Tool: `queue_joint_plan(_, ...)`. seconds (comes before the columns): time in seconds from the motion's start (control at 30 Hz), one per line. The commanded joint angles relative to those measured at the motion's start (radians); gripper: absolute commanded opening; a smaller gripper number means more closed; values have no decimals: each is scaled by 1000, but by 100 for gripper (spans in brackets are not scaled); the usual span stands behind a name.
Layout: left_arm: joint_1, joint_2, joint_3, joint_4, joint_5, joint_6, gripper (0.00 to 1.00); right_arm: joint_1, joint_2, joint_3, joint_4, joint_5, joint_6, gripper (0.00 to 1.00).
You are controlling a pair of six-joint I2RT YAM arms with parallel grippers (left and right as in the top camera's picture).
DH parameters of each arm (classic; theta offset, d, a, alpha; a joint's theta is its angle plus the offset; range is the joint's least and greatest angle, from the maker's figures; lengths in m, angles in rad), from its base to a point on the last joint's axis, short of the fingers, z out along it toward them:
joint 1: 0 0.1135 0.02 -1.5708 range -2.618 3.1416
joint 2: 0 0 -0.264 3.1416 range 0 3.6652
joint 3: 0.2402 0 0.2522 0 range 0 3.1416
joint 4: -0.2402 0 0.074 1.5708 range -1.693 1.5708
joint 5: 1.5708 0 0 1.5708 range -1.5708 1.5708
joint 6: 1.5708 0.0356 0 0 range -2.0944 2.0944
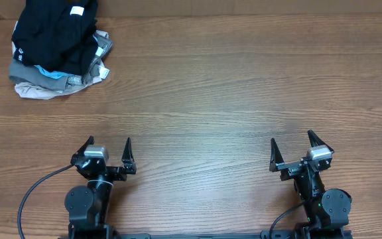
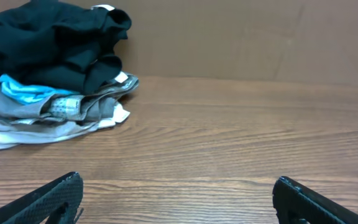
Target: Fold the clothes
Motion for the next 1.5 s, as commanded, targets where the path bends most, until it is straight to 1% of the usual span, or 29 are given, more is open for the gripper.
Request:
queue_joint_plan(0.0,-35,-35,-14,-15,-36,65,100,8,-10,-11,5,10,7,100)
queue_joint_plan(0.07,-39,-54,-14,-43,-36,95,100,8,-10,-11,5,10,7,100)
queue_joint_plan(0.13,-39,-84,-14,-92,-43,97,100,8,-10,-11,5,10,7,100)
queue_joint_plan(0.33,-39,-137,-14,-91,-55,96,100,8,-10,-11,5,10,7,100)
queue_joint_plan(0.4,-36,-163,-14,-82,-50,70,100,8,-10,-11,5,10,7,100)
queue_joint_plan(1.47,-36,-159,-14,-87,-51,68,100,8,-10,-11,5,10,7,100)
